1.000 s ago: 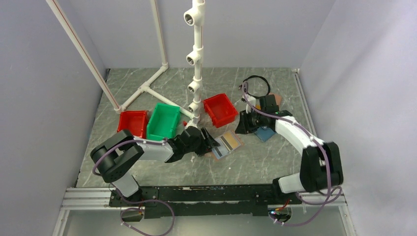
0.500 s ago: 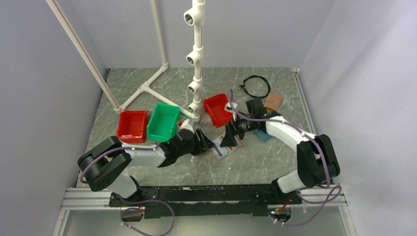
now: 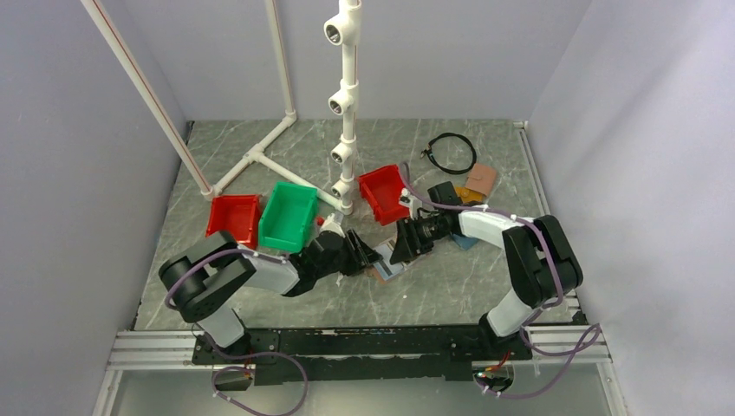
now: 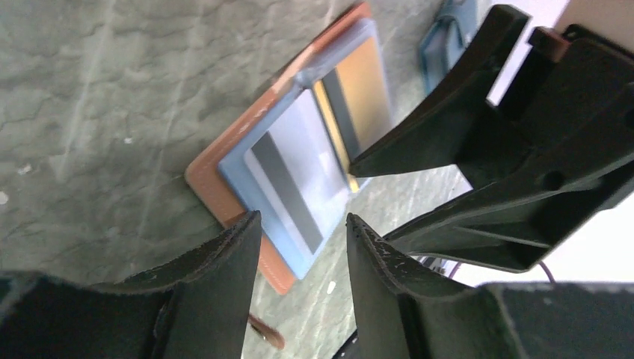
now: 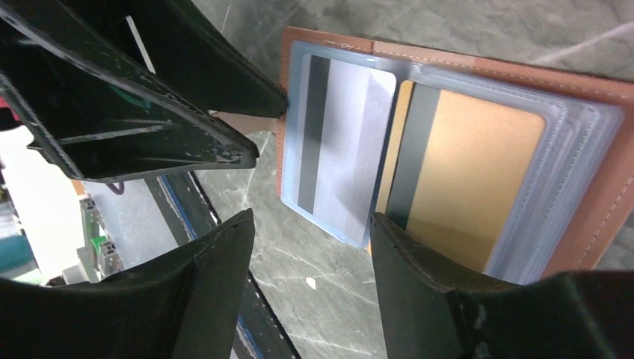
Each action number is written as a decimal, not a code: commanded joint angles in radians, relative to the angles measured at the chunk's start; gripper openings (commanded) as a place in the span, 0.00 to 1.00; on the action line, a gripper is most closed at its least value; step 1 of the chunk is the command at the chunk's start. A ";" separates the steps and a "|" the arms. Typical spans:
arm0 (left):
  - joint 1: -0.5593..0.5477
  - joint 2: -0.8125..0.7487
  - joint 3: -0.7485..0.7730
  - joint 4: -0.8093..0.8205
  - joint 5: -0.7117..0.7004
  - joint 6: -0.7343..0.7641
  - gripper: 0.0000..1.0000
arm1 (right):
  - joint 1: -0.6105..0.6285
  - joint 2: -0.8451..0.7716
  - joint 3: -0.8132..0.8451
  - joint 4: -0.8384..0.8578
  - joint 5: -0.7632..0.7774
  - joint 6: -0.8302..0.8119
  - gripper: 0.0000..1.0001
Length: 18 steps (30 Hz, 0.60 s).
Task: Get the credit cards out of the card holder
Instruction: Remove the credit card from the card holder.
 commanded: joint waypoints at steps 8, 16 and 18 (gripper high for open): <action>-0.004 0.054 0.045 -0.060 0.018 -0.058 0.42 | -0.038 0.099 0.056 0.014 -0.008 0.060 0.54; 0.006 0.109 0.054 -0.033 0.032 -0.061 0.30 | -0.042 0.146 0.072 -0.013 -0.061 0.057 0.42; 0.009 0.123 0.056 -0.029 0.037 -0.062 0.28 | -0.041 0.148 0.074 -0.014 -0.070 0.059 0.39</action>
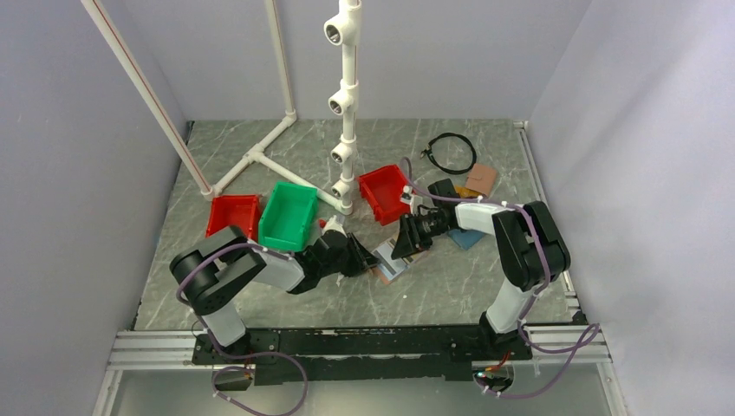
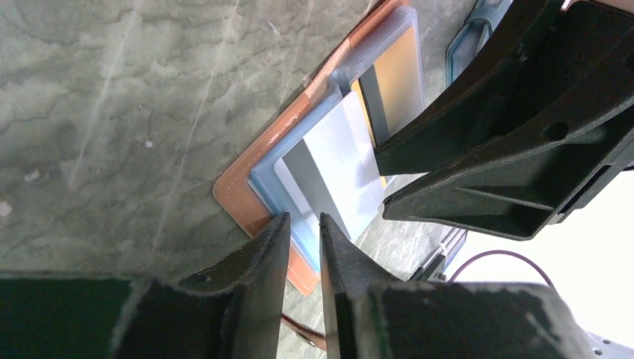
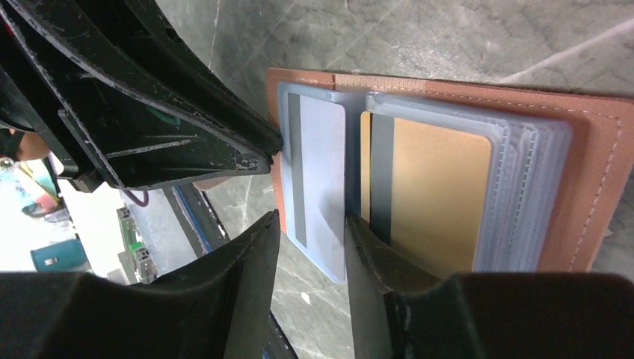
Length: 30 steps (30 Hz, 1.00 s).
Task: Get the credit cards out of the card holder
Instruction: Remove the credit card from the card holder.
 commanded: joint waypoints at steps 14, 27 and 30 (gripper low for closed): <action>0.016 0.030 -0.019 0.083 0.006 0.017 0.29 | -0.027 0.017 0.026 -0.034 -0.118 -0.005 0.00; 0.038 -0.045 -0.133 0.443 0.089 0.112 0.57 | -0.131 -0.061 -0.014 0.030 -0.347 0.007 0.00; 0.038 -0.042 -0.127 0.470 0.101 0.110 0.56 | -0.133 -0.073 -0.019 0.040 -0.349 0.013 0.00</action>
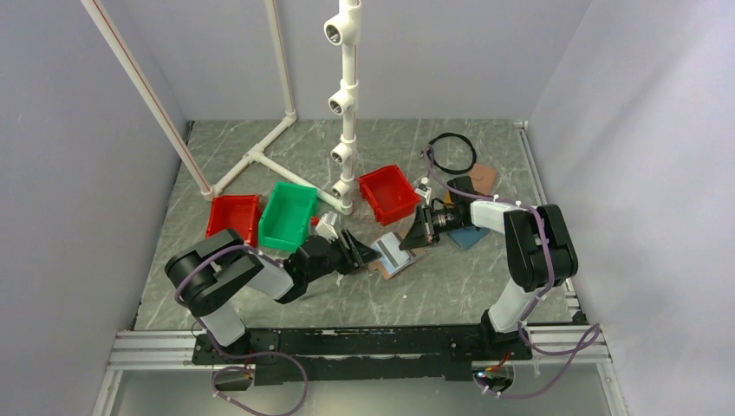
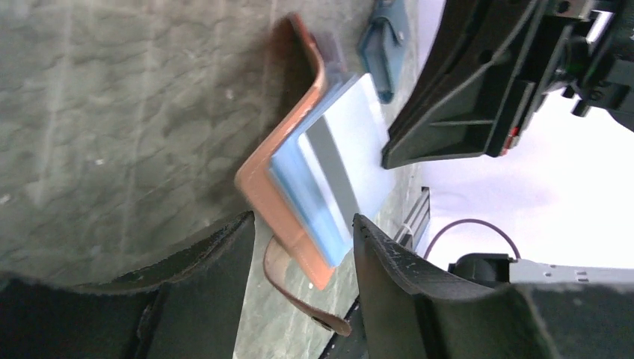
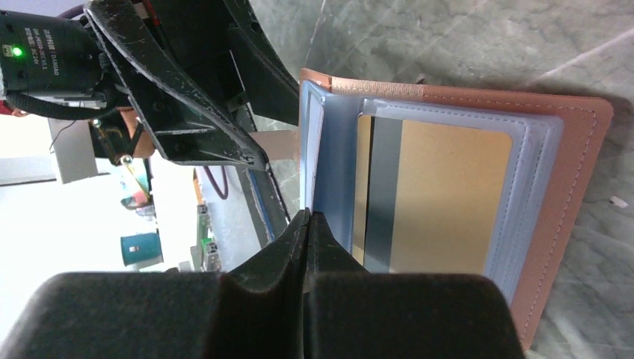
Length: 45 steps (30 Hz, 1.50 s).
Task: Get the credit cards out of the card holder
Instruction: Remove the credit card from the card holder.
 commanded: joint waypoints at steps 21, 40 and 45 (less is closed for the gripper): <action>0.004 0.026 0.043 0.138 0.042 0.031 0.38 | -0.020 -0.012 -0.004 0.020 -0.112 -0.014 0.00; 0.097 0.114 -0.064 0.237 0.127 -0.026 0.00 | -0.074 0.020 0.000 -0.018 0.035 -0.040 0.00; 0.111 0.116 -0.066 0.177 0.124 -0.034 0.00 | -0.079 0.021 -0.001 -0.022 0.056 -0.043 0.00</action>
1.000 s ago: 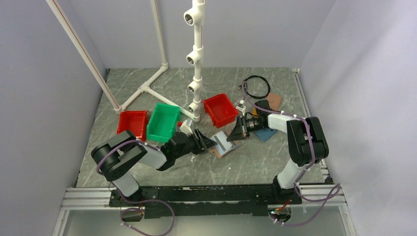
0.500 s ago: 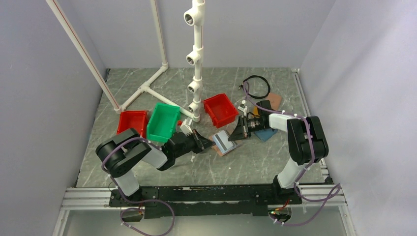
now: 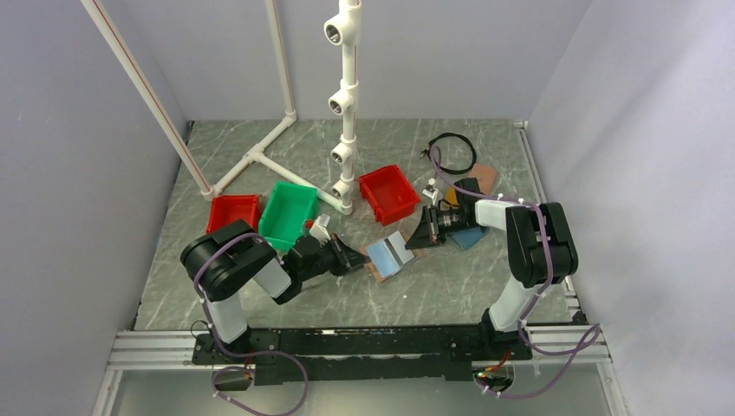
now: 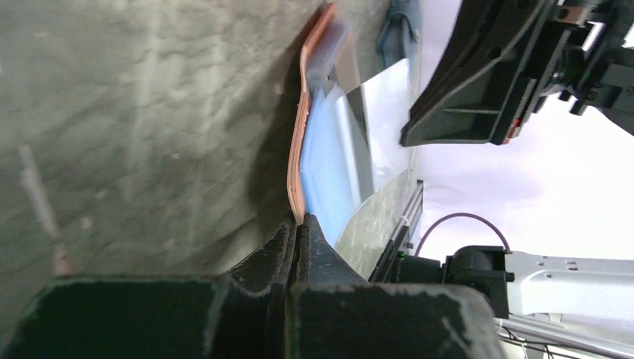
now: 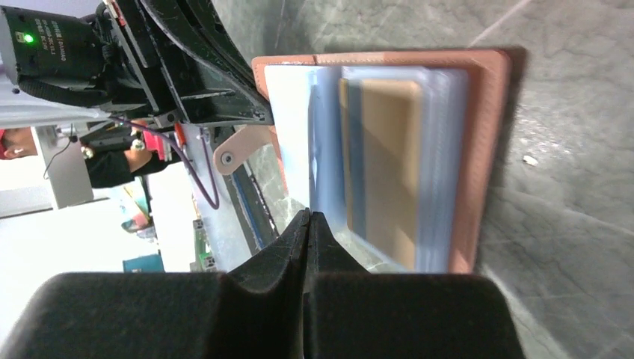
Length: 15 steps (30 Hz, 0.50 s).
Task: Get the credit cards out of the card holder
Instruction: Remove the credit card from the card holder, then place the credit card in the storage box.
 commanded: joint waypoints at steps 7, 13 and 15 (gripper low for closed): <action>0.026 -0.123 0.004 -0.238 -0.040 0.035 0.00 | -0.027 0.012 0.014 -0.022 0.030 -0.041 0.00; 0.027 -0.252 0.057 -0.500 -0.075 0.082 0.21 | -0.026 -0.038 0.024 -0.034 -0.028 -0.069 0.00; 0.026 -0.304 0.077 -0.599 -0.091 0.101 0.30 | -0.026 -0.068 0.025 -0.035 -0.034 -0.082 0.00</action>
